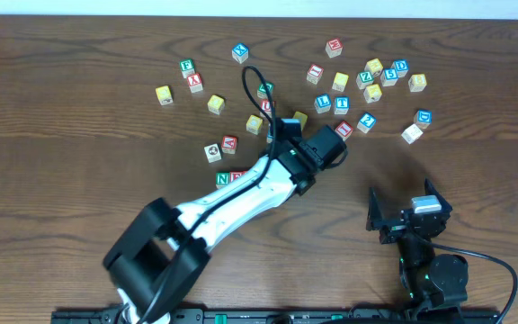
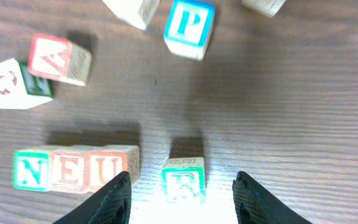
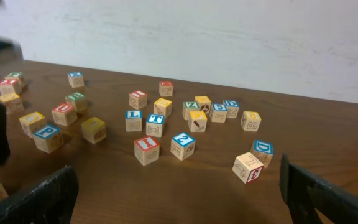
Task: Spell out NEURIPS
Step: 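Lower the R block onto the table beside the U block, then open the left gripper and lift away from the R block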
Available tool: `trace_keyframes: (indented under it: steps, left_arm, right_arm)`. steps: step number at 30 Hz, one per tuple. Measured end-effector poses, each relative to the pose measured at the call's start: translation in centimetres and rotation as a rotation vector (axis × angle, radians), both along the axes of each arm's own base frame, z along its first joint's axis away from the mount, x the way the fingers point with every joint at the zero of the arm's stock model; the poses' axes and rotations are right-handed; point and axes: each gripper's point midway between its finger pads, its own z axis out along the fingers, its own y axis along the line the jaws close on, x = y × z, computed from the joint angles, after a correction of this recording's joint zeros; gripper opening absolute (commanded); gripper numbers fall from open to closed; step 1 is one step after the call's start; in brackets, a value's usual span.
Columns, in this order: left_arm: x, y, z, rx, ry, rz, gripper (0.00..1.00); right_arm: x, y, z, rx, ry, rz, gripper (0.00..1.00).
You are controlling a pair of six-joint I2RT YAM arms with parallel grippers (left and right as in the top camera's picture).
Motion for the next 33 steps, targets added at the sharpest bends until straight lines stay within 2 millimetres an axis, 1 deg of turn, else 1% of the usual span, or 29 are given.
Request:
trace_keyframes:
  steps: [4,5,6,8,14,15,20,22,26,33]
  left_arm:
    - [0.1,0.0,2.2,-0.032,-0.039,-0.012,0.53]
    - [0.1,0.0,2.6,-0.037,-0.044,-0.013,0.53]
    - [0.0,0.1,2.9,-0.038,-0.045,-0.014,0.56]
    - [-0.2,0.4,3.3,-0.037,-0.044,-0.015,0.57]
    - [-1.0,0.7,3.4,-0.032,-0.012,-0.025,0.58]
    - [-1.1,0.6,3.3,-0.034,-0.004,-0.028,0.64]
    - [-1.3,0.5,3.2,-0.039,0.007,-0.040,0.78]
    - [-1.3,0.4,3.2,-0.041,0.011,-0.044,0.81]
    - [-1.4,0.1,3.1,-0.048,0.019,-0.070,0.91]
    - [-1.4,-1.5,3.2,-0.094,0.027,-0.148,0.93]
  right_arm:
    - [0.0,0.0,0.0,0.000,0.000,0.000,0.99]
    - [0.0,0.0,0.0,0.000,0.000,0.000,0.99]
    - [0.0,0.0,0.0,0.000,0.000,0.000,0.99]
    - [0.0,0.0,0.0,0.000,0.000,0.000,0.99]
    - [0.0,0.0,0.0,0.000,0.000,0.000,0.99]
    - [0.0,0.0,0.0,0.000,0.000,0.000,0.99]
    - [0.0,0.0,0.0,0.000,0.000,0.000,0.99]
    - [0.0,0.0,0.0,0.000,0.000,0.000,0.99]
    - [0.0,0.0,0.0,0.000,0.000,0.000,0.99]
    - [0.0,0.0,0.0,0.000,0.000,0.000,0.99]
